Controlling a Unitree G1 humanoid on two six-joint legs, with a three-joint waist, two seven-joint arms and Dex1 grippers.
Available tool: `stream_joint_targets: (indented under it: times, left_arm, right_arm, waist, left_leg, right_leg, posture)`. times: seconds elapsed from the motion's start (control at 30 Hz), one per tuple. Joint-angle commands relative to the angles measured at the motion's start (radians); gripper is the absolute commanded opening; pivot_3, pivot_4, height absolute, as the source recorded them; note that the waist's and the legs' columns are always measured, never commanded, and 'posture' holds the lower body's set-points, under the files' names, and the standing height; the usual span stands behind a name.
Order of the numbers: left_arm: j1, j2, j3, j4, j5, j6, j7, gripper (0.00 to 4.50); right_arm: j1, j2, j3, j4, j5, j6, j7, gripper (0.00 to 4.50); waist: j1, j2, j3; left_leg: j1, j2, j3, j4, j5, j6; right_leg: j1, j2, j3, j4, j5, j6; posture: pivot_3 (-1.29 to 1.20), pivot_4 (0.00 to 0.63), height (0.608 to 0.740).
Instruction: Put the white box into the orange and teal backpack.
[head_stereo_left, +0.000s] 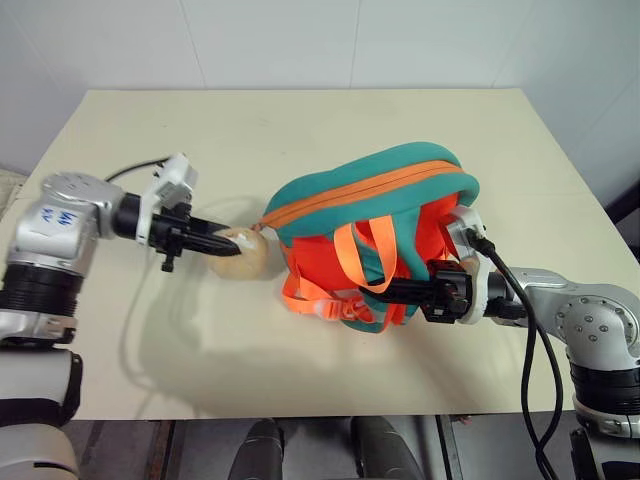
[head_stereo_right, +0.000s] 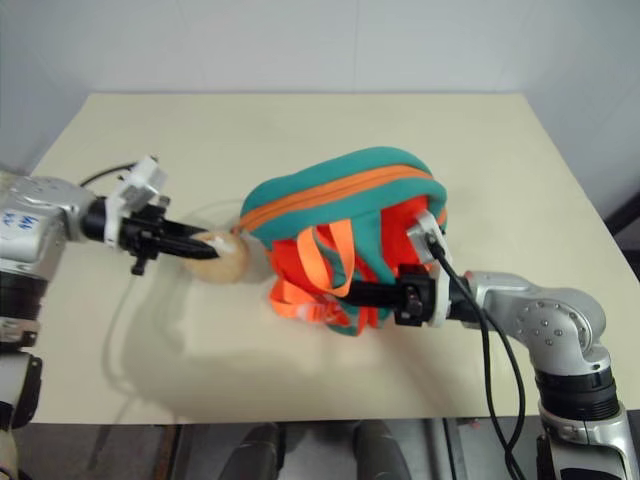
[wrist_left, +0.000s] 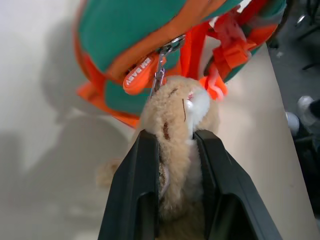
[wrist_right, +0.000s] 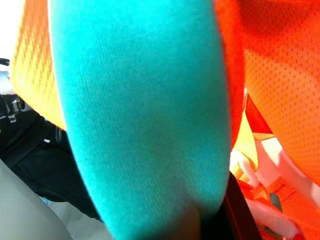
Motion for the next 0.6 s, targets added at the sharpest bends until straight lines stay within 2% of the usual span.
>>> stream_joint_targets:
  times: [0.03, 0.17, 0.27, 0.33, 0.53, 0.57, 0.6]
  left_arm:
    - [0.021, -0.044, 0.002, 0.076, 0.079, -0.051, 0.082, 0.63]
    - [0.009, -0.148, 0.024, 0.125, 0.107, -0.133, 0.185, 0.63]
    - [0.018, -0.191, 0.053, 0.073, 0.106, -0.203, 0.224, 0.63]
    - [0.025, -0.197, 0.079, 0.018, 0.092, -0.229, 0.23, 0.63]
    - [0.043, -0.145, 0.146, -0.187, 0.038, -0.137, 0.23, 0.63]
    - [0.044, -0.136, 0.152, -0.218, 0.035, -0.12, 0.234, 0.96]
    - [0.042, -0.134, 0.16, -0.238, 0.044, -0.124, 0.254, 1.3]
  right_arm:
    - [0.0, 0.007, -0.027, -0.027, 0.034, -0.003, -0.008, 0.0]
    - [-0.013, 0.019, -0.025, -0.021, 0.04, -0.002, -0.02, 0.0]
    - [-0.022, 0.023, -0.025, -0.019, 0.036, -0.008, -0.024, 0.0]
    - [-0.03, 0.024, -0.029, -0.017, 0.037, -0.01, -0.03, 0.0]
    - [-0.042, 0.014, -0.047, -0.033, 0.017, -0.03, -0.051, 0.0]
    - [-0.048, 0.015, -0.05, -0.034, 0.011, -0.034, -0.063, 0.0]
    - [-0.052, 0.012, -0.051, -0.038, 0.003, -0.038, -0.07, 0.34]
  waist:
    - [0.002, 0.0, 0.0]
    - [0.011, 0.0, 0.0]
    - [0.021, 0.0, 0.0]
    - [0.024, 0.0, 0.0]
    - [0.023, 0.0, 0.0]
    - [0.021, 0.0, 0.0]
    - [0.019, 0.0, 0.0]
  left_leg:
    - [0.0, 0.0, 0.0, 0.0, 0.0, 0.0]
    - [0.001, 0.0, 0.0, 0.001, 0.0, 0.0]
    - [0.002, 0.0, 0.0, 0.001, 0.0, 0.0]
    - [0.002, 0.0, 0.0, 0.001, 0.001, 0.0]
    - [0.0, -0.001, 0.0, 0.001, 0.001, 0.0]
    - [-0.001, -0.001, 0.0, 0.0, 0.001, 0.0]
    - [-0.001, -0.001, 0.0, 0.0, 0.001, 0.0]
  right_leg:
    - [0.0, 0.0, 0.0, 0.0, 0.0, 0.0]
    - [0.001, 0.0, 0.0, 0.0, 0.0, 0.0]
    - [0.002, 0.0, 0.0, 0.0, 0.001, 0.001]
    - [0.002, -0.001, 0.0, 0.0, 0.001, 0.001]
    - [0.001, -0.001, 0.0, -0.001, 0.001, 0.001]
    - [0.0, -0.001, 0.0, -0.001, 0.001, 0.001]
    - [-0.001, -0.001, 0.0, -0.001, 0.001, 0.001]
  posture:
    - [0.0, 0.15, 0.74]
    - [0.0, 0.15, 0.74]
    - [0.0, 0.15, 0.74]
    - [0.0, 0.15, 0.74]
    - [0.0, 0.15, 0.74]
    - [0.0, 0.15, 0.74]
    - [0.0, 0.15, 0.74]
